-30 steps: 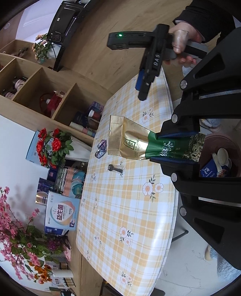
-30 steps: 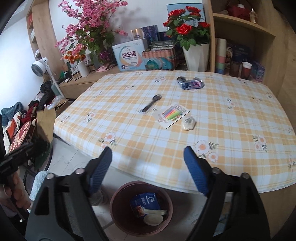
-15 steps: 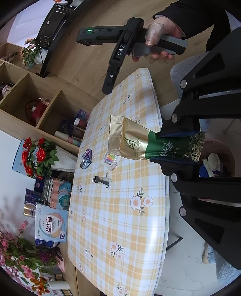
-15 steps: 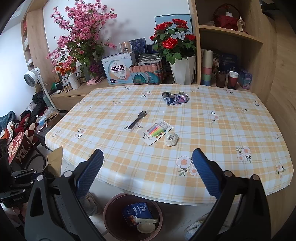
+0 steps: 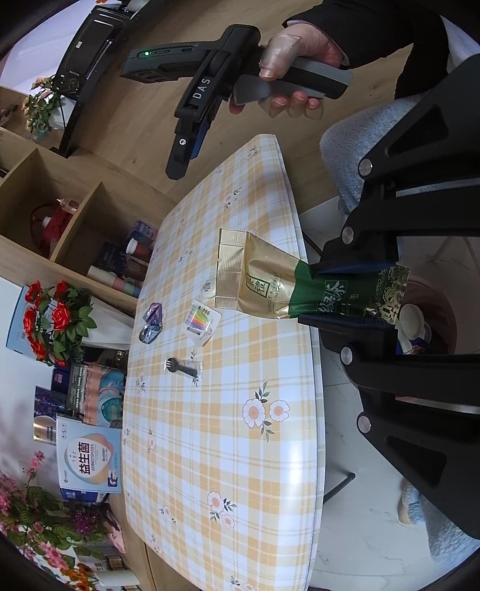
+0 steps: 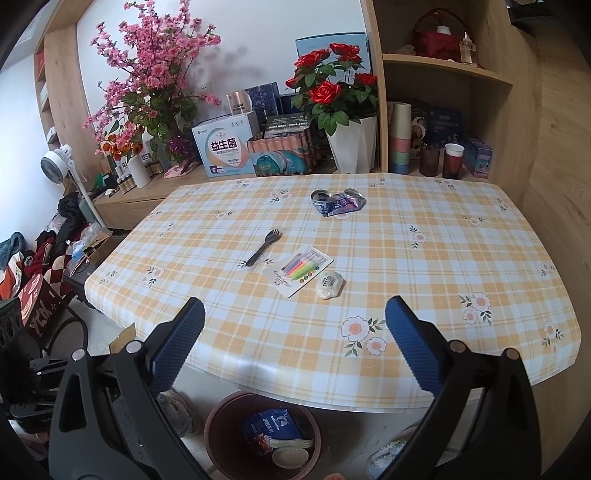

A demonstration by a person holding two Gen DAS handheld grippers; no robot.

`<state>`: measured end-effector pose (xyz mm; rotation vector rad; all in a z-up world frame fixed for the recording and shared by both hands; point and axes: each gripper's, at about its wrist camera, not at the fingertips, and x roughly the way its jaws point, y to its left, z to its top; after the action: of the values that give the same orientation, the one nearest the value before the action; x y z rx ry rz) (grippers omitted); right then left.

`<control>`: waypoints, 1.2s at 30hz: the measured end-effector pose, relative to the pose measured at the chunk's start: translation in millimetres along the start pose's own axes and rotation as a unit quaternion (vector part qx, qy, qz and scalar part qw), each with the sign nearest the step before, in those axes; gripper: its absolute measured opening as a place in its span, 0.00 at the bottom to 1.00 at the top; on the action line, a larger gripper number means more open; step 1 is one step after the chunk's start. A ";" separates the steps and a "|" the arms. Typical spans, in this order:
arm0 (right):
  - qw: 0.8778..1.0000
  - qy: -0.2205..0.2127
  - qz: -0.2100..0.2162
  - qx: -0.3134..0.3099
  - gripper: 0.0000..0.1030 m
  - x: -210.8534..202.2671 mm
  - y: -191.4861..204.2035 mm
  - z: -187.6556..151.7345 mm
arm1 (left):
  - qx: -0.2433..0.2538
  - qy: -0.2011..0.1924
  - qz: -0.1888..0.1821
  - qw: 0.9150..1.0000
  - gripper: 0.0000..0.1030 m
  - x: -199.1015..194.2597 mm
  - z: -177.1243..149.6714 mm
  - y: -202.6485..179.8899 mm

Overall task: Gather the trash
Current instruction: 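Lower the tea packet into the bin and open the left tool, then move both tools back to the table toward the fork and white packet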

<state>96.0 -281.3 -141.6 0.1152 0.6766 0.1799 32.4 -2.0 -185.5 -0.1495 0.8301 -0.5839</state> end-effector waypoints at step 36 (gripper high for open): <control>0.998 0.066 -0.021 0.009 0.94 57.9 -26.3 -20.5 | -0.043 -0.083 0.154 0.984 0.91 -5.5 54.0 69.1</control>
<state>130.7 -294.4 -197.1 0.1075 0.8119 0.1414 98.8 53.4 -169.4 -0.1438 0.6986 -0.2401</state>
